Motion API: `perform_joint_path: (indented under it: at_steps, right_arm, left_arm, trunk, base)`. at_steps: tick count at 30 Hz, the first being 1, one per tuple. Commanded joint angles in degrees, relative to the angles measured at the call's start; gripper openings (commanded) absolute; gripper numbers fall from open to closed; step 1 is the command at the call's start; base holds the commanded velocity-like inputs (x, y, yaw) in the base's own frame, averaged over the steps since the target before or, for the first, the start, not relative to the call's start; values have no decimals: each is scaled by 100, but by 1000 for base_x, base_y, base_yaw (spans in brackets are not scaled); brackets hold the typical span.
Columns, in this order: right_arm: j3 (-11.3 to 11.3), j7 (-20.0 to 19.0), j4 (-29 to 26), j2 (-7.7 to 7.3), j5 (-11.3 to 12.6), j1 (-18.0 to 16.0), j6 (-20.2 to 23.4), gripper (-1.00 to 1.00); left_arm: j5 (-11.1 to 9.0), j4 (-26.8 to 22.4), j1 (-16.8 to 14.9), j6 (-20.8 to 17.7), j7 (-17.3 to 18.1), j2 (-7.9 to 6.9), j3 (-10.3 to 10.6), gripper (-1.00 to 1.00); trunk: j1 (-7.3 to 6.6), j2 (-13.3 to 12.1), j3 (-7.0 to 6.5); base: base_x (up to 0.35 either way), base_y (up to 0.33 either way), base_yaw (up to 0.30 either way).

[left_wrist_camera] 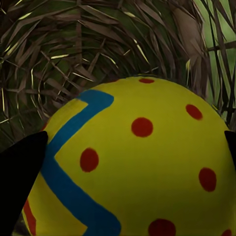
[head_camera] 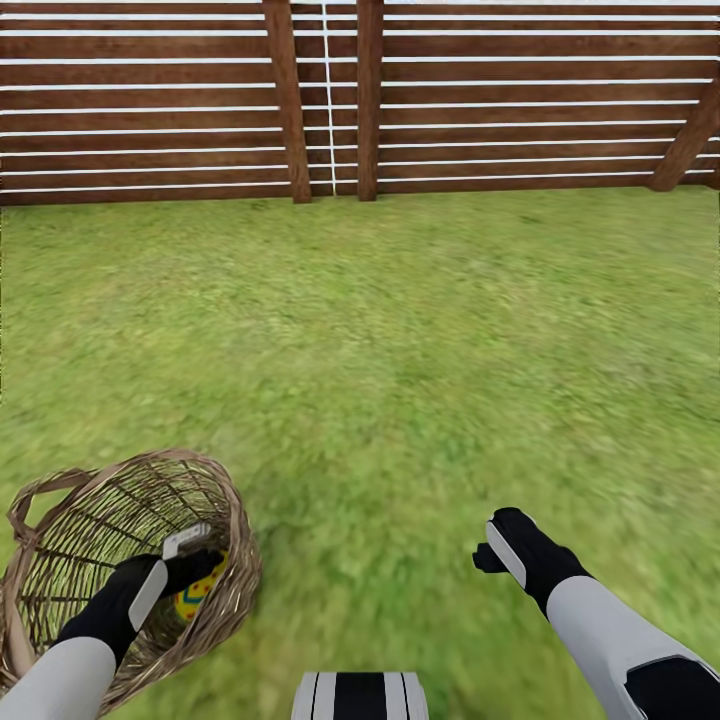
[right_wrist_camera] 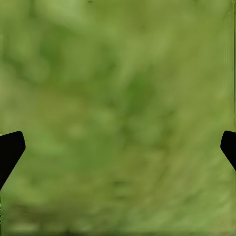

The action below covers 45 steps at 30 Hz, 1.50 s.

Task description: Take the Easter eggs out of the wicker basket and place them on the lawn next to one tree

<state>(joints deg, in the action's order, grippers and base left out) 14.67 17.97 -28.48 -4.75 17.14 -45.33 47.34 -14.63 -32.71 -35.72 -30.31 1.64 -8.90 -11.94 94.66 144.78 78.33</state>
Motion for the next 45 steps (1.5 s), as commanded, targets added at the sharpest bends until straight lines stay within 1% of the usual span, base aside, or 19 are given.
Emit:
perform_joint_path:
  at_steps: [1, 4, 14, 26, 33, 35, 37, 45]
  right_arm:
    - [44, 43, -8, -8, 62, -2, 21, 100]
    - [45, 42, -1, -7, 62, -2, 21, 100]
    - [45, 44, 8, 0, 62, -2, 21, 100]
    - [45, 42, 10, 8, 62, -2, 21, 100]
    - [45, 43, 12, 9, 64, -2, 14, 100]
    - [45, 43, 14, 9, 62, -2, 13, 100]
    - [45, 41, 17, 9, 63, -2, 12, 100]
    - [45, 42, 18, 9, 62, -2, 12, 100]
  left_arm:
    - [57, 47, 4, -31, -10, 6, -16, -100]
    - [57, 111, 4, -28, -25, 3, -10, -100]
    - [50, 110, 4, -26, -34, 3, -37, -100]
    - [40, 114, 4, -19, -32, 7, -36, -100]
    - [40, 116, 4, -19, -32, 11, -36, -100]
    - [36, 116, 4, -19, -32, 38, -36, -100]
    - [52, 116, 4, -19, -32, 114, -36, -100]
    - [74, 116, 4, -19, -32, 135, -30, -100]
  trunk:
    - [-2, -1, -18]
    - [-10, -5, -84]
    - [-36, -18, -306]
    - [-67, -34, -572]
    - [-85, -43, -727]
    - [-90, -46, -771]
    - [-95, -49, -815]
    - [-116, -59, -993]
  base:
    - [0, 0, 0]
    - [0, 0, 0]
    - [-6, 2, 0]
    - [-303, 164, 0]
    - [-36, 23, 0]
    - [0, 0, 0]
    - [0, 0, 0]
    - [0, 0, 0]
